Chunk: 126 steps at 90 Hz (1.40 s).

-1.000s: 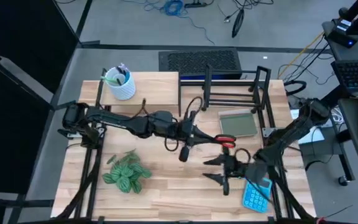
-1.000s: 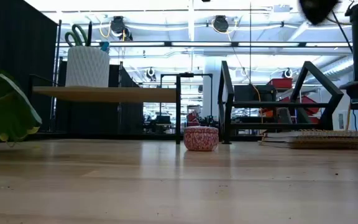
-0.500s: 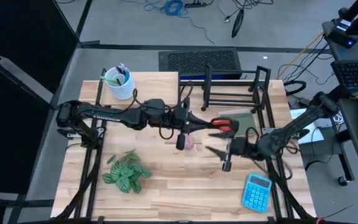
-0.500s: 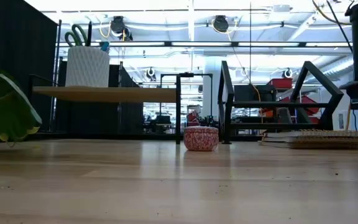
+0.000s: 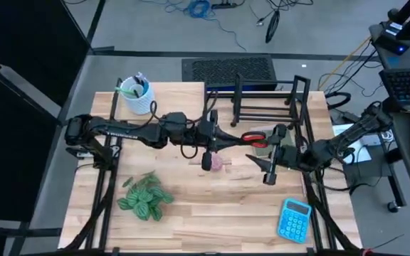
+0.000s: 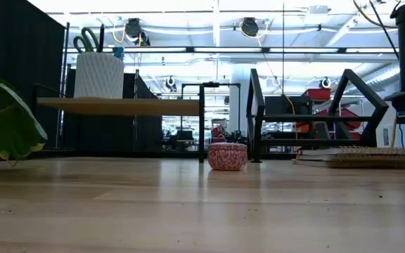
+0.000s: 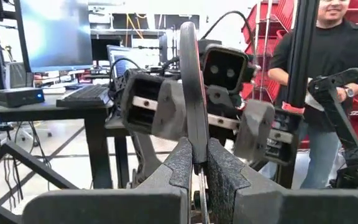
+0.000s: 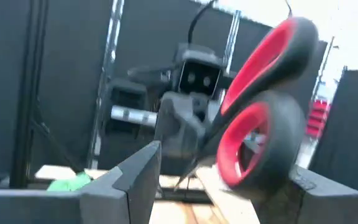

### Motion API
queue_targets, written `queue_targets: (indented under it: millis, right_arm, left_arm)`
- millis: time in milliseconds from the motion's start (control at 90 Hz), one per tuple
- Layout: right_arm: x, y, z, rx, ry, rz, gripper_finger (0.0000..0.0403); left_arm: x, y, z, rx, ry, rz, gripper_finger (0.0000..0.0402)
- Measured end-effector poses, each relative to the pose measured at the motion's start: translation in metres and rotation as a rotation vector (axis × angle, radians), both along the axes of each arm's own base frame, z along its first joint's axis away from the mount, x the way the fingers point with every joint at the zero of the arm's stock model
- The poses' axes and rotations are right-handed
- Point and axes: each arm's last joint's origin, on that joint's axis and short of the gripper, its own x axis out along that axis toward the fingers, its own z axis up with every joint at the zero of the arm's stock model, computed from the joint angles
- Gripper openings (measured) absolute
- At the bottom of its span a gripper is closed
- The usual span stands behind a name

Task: Stock shelves
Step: Put the black scissors into the white pen holder

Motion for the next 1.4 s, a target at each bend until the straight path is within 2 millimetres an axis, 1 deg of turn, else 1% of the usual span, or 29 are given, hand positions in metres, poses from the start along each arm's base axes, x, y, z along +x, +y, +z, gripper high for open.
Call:
queue_targets:
  millis: [111, 211, 300, 411, 456, 556, 633, 744, 833, 911, 967, 1044, 1133, 1256, 1400]
  right_arm:
    - [0.000, -0.004, 0.005, -0.007, -0.056, 0.047, 0.0189]
    - [0.003, -0.008, 0.006, 0.002, -0.078, 0.077, 0.0160]
    - [0.007, -0.013, 0.004, 0.022, -0.071, 0.063, 0.0114]
    - [0.010, -0.014, 0.002, 0.015, -0.053, 0.053, 0.0033]
    - [0.010, -0.015, 0.001, 0.002, -0.045, 0.047, 0.0018]
    - [0.010, -0.015, -0.001, -0.005, -0.012, 0.023, 0.0018]
    - [0.010, -0.018, -0.006, -0.004, 0.047, -0.004, 0.0016]
    - [0.013, -0.024, -0.016, 0.065, 0.135, -0.017, 0.0013]
    - [0.017, -0.029, -0.026, 0.136, 0.198, -0.034, 0.0013]
    - [0.022, -0.033, -0.035, 0.179, 0.257, -0.053, 0.0013]
    - [0.026, -0.035, -0.040, 0.202, 0.286, -0.035, 0.0013]
    - [0.032, -0.035, -0.043, 0.227, 0.289, 0.012, 0.0013]
    - [0.037, -0.035, -0.047, 0.226, 0.300, 0.016, 0.0013]
    - [0.040, -0.034, -0.051, 0.236, 0.313, 0.014, 0.0012]
    - [0.042, -0.033, -0.054, 0.255, 0.322, 0.013, 0.0012]
  left_arm:
    - [0.000, -0.001, 0.000, 0.001, 0.001, -0.003, 0.0008]
    - [0.000, -0.001, 0.000, 0.001, 0.000, -0.005, 0.0008]
    - [0.000, -0.001, -0.002, 0.002, 0.015, -0.003, 0.0008]
    - [0.001, -0.001, -0.005, 0.018, 0.045, 0.001, 0.0010]
    - [0.001, -0.001, -0.006, 0.025, 0.055, 0.000, 0.0014]
    - [0.001, 0.000, -0.010, 0.028, 0.100, 0.007, 0.0030]
    - [0.001, 0.004, -0.017, 0.027, 0.175, 0.017, 0.0045]
    - [0.000, 0.011, -0.028, 0.026, 0.294, 0.039, 0.0070]
    - [0.000, 0.017, -0.036, 0.024, 0.364, 0.056, 0.0097]
    - [0.005, 0.020, -0.044, 0.022, 0.379, 0.064, 0.0126]
    - [0.008, 0.020, -0.050, 0.022, 0.401, 0.067, 0.0146]
    - [0.015, 0.020, -0.060, 0.022, 0.415, 0.066, 0.0173]
    - [0.019, 0.020, -0.069, 0.023, 0.437, 0.063, 0.0195]
    - [0.020, 0.020, -0.070, 0.023, 0.434, 0.064, 0.0206]
    - [0.020, 0.020, -0.069, 0.023, 0.424, 0.063, 0.0196]
